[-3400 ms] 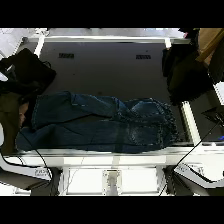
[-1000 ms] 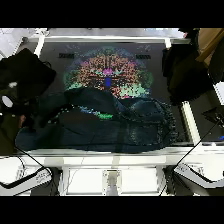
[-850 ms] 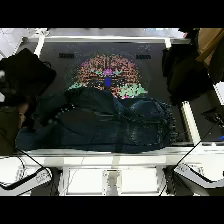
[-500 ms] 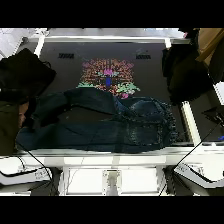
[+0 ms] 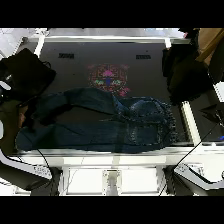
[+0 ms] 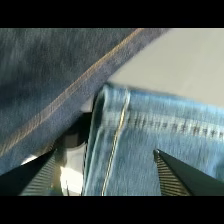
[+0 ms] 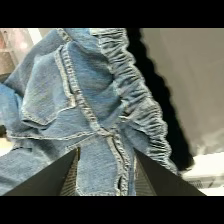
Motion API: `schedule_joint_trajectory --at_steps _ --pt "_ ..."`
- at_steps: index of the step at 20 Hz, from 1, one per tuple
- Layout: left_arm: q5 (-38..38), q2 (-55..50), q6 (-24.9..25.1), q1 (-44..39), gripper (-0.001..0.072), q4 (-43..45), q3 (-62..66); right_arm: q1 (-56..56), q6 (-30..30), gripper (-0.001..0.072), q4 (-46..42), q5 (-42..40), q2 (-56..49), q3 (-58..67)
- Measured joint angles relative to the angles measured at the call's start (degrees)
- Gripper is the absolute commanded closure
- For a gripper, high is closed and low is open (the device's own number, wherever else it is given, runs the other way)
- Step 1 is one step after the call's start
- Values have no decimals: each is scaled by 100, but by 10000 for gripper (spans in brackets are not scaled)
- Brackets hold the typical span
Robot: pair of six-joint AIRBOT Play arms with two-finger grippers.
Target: Fold the clothes and pants, and hang the long-sleeved shirts on hangers.
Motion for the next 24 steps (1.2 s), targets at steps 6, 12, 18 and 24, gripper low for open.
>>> schedule_joint_trajectory --at_steps 6,12,18,24 --pt "-92 -413 269 -42 223 -367 341 588 57 328 20 -540 39 2" --pt "-160 -492 507 -114 687 -772 533 874 70 329 -22 -839 46 0" --pt "-155 -321 557 -144 689 -1154 1316 920 72 329 -35 -903 44 0" --pt "249 866 1067 -136 688 -1217 2186 925 70 328 -310 -918 46 2"
